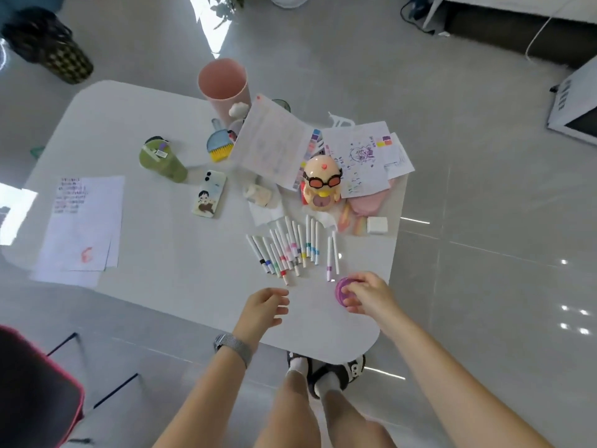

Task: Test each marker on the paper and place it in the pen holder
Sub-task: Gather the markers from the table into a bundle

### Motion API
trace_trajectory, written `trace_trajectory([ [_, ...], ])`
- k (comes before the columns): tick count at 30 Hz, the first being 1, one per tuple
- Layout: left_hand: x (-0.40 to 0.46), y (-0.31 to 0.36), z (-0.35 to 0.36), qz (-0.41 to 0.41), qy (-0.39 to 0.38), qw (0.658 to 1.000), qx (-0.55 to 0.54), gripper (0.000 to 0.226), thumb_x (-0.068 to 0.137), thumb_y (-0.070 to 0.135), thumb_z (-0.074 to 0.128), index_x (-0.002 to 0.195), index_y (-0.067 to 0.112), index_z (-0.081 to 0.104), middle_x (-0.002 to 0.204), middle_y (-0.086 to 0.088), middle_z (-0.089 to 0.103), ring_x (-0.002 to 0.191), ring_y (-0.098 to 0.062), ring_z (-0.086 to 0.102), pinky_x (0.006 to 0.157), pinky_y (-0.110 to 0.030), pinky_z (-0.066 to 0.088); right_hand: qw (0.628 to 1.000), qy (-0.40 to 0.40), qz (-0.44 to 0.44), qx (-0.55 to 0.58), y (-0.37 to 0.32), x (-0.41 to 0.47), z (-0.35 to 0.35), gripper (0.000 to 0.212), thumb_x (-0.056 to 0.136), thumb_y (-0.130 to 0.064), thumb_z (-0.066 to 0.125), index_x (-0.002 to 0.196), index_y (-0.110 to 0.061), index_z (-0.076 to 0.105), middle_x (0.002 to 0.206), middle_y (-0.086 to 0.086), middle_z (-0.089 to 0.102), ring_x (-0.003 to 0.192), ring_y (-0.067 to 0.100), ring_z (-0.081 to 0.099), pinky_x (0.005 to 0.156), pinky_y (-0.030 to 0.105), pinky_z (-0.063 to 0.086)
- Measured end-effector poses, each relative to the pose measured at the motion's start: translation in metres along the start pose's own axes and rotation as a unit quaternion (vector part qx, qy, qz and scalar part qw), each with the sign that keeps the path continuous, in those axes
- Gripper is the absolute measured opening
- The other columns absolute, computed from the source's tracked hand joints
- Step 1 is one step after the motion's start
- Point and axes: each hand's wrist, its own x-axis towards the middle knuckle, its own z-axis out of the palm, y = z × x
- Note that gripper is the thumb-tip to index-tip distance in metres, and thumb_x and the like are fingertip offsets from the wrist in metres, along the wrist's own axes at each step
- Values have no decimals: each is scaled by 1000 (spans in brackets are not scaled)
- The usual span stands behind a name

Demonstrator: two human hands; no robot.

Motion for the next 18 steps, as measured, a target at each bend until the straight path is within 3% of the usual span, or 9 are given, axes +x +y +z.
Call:
trace_trajectory([
  [3,41,-6,-3,-10,1,1000,3,23,92,7,42,91,15,63,85,-2,63,75,-14,60,71,-27,49,998,34,-41,22,-5,33,13,39,90,-5,55,124,-18,41,93,4,61,71,21,62,65,29,55],
  [6,82,-10,-5,-1,17,1000,14,20,92,9,44,98,14,62,91,-1,62,77,-13,60,70,-25,50,994,66,-85,-24,-11,67,20,43,90,-6,52,129,-19,41,108,1,60,75,19,64,67,25,52],
  [9,123,-14,-5,5,64,997,33,25,91,13,48,114,10,56,108,-3,60,92,-17,59,81,-32,52,991,80,-76,-73,-11,105,26,54,88,-5,52,138,-16,36,122,1,52,74,17,59,62,24,48],
  [11,152,-20,-4,-1,120,989,85,39,87,19,53,125,8,50,123,-6,54,103,-21,55,90,-35,48,985,88,-63,-132,-5,133,30,60,87,-8,54,143,-13,31,130,2,46,86,18,58,64,22,47],
  [14,191,-26,-2,-40,191,969,151,68,81,32,62,137,4,35,139,-13,34,120,-27,44,98,-37,40,947,91,-38,-305,4,175,38,70,83,-19,63,143,-6,30,142,13,40,125,32,44,96,35,42],
  [18,225,-25,6,-87,228,947,210,101,72,51,69,140,-5,18,142,-18,20,130,-33,25,107,-42,28,896,55,35,-439,12,212,54,83,75,-29,75,138,-2,28,135,17,35,124,37,40,95,38,40],
])
